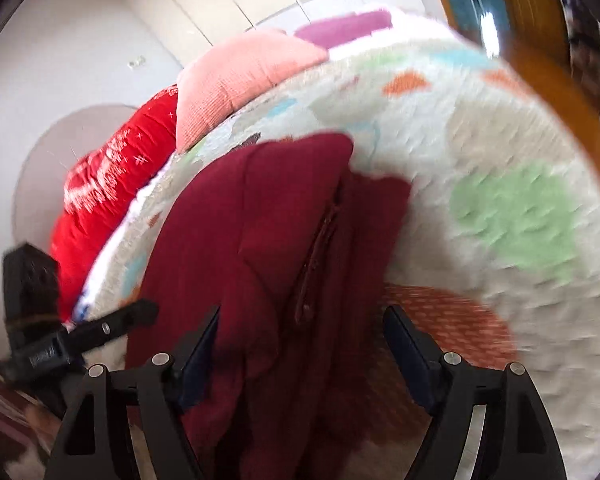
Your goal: Fold small clothes
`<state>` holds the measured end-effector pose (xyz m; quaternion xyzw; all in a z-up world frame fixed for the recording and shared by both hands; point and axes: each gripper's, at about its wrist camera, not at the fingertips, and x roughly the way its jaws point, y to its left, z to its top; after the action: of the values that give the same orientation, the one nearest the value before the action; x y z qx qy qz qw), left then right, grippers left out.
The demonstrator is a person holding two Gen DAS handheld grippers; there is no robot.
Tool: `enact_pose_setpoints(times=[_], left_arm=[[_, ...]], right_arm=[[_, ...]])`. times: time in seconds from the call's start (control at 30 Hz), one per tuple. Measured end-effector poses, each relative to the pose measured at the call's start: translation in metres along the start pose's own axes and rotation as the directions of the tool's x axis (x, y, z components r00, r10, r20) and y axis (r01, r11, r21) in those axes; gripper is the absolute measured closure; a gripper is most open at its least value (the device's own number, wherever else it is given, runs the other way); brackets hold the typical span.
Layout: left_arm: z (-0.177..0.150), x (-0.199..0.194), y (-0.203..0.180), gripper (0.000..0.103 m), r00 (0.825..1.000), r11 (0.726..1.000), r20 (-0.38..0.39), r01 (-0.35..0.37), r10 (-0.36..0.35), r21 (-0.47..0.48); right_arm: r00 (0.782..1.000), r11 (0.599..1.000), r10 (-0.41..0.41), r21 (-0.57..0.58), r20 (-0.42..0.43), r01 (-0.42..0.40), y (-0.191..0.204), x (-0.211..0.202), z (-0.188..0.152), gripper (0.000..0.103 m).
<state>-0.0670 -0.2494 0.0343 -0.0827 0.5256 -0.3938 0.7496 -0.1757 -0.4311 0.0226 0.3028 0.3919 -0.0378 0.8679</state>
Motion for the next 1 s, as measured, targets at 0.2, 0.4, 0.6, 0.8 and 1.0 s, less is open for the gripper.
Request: enact_pose_setpoints(times=[0.2, 0.4, 0.6, 0.8, 1.0], left_arm=[[-0.001, -0.002, -0.011, 0.035, 1.0, 0.998, 0.021, 0.008, -0.009, 0.056], [-0.002, -0.051, -0.008, 0.04, 0.997, 0.995, 0.076, -0.027, 0.02, 0.097], [-0.016, -0.084, 0.027, 0.04, 0.989, 0.988, 0.085, -0.13, 0.124, 0.078], [-0.036, -0.081, 0.046, 0.037, 0.984, 0.984, 0.071, -0.169, 0.165, 0.057], [-0.036, -0.077, 0.041, 0.034, 0.974, 0.973, 0.089, -0.217, 0.21, 0.08]], right_arm=[[0.995, 0.994, 0.1, 0.039, 0.031, -0.101, 0.004, 0.015, 0.002, 0.046], [0.989, 0.99, 0.142, -0.031, 0.049, -0.14, 0.047, -0.002, -0.001, 0.054], [0.978, 0.976, 0.208, -0.076, 0.019, -0.206, 0.096, 0.016, -0.013, 0.054], [0.991, 0.991, 0.097, -0.088, -0.093, -0.105, 0.111, 0.048, -0.033, 0.045], [1.0, 0.981, 0.021, -0.194, -0.014, -0.023, 0.122, -0.001, -0.03, 0.045]])
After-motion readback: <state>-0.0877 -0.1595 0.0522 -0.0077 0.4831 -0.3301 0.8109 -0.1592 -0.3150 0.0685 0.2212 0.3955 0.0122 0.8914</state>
